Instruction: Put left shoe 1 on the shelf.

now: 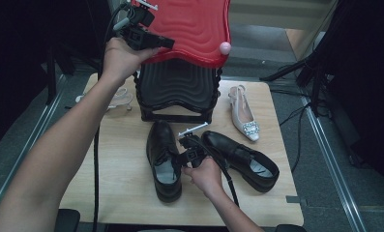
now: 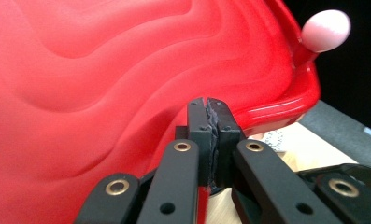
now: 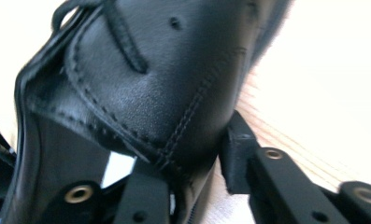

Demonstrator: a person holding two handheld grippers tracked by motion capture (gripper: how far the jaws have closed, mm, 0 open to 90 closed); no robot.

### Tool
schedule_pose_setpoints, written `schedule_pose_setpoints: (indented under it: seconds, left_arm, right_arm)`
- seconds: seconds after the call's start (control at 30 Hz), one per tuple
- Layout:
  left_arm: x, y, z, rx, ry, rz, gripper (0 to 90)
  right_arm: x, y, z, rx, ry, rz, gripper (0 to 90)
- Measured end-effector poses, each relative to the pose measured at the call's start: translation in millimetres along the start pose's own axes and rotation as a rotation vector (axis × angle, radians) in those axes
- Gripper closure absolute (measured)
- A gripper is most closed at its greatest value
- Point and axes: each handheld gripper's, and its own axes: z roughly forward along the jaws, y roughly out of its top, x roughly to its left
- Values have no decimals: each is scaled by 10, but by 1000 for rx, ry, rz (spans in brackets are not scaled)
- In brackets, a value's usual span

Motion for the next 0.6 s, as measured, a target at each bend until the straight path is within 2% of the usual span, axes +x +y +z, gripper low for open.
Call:
schedule_pose_setpoints:
  seconds: [0.1,0.2,0.27,0.43,0.53,0.6]
  left_arm:
    - [4,5,4,2,-3,11,899]
    - [31,4,-1,5,-16,-8,898]
    - [16,3,-3,4,-7,2,898]
    - [16,1,-9,3,-7,4,892]
    - [23,0,-14,8,-7,3,891]
    - [21,0,-17,11,-4,5,891]
  right_arm:
    - [-9,13,-4,4,1,-5,843]
    - [-4,32,-9,3,-13,-26,870]
    - [3,42,-14,13,-16,-27,873]
    - [-6,50,-69,-3,3,-17,874]
    - [-34,56,-150,-21,38,9,874]
    - [-44,60,-215,-37,50,7,873]
